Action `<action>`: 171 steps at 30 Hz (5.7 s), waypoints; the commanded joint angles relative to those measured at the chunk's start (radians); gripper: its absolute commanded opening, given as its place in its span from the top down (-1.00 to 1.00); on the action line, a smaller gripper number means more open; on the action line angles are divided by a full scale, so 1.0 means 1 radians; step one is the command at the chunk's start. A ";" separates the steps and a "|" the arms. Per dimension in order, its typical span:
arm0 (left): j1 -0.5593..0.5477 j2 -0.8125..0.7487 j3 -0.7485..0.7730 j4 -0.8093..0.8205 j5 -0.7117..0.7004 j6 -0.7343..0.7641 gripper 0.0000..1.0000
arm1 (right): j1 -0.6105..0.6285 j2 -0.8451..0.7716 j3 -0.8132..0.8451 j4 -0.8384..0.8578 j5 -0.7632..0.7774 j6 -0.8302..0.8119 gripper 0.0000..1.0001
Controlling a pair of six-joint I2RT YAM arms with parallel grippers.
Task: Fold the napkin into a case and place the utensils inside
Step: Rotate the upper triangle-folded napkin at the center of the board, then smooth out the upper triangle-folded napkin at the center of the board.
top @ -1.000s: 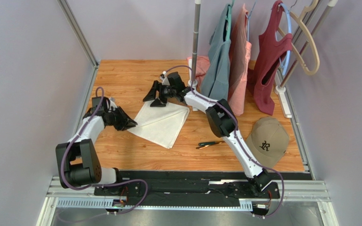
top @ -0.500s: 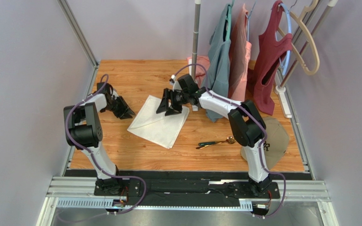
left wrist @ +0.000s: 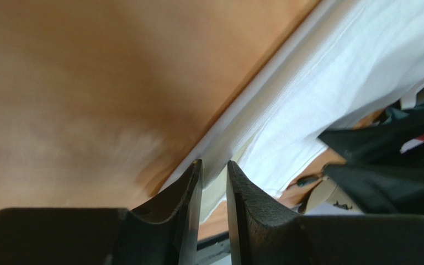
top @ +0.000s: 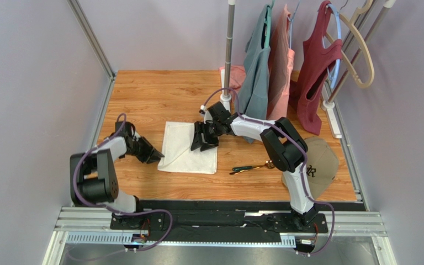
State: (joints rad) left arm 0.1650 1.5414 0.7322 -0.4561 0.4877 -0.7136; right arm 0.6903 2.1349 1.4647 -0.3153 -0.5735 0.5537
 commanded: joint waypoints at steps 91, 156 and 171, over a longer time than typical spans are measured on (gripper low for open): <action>-0.082 0.368 0.697 -0.325 -0.290 0.477 1.00 | -0.112 0.232 0.256 0.272 -0.212 0.235 -0.22; -0.065 0.414 0.605 -0.279 -0.216 0.329 1.00 | 0.201 0.301 0.448 0.269 -0.456 0.232 -0.68; -0.065 0.534 0.736 -0.375 -0.230 0.319 1.00 | 0.235 0.326 0.330 0.367 -0.540 0.267 -0.66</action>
State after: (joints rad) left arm 0.0940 2.0266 1.4223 -0.8192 0.2832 -0.3927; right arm 0.9165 2.5069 1.8629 -0.0040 -1.0767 0.8200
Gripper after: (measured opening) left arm 0.007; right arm 0.833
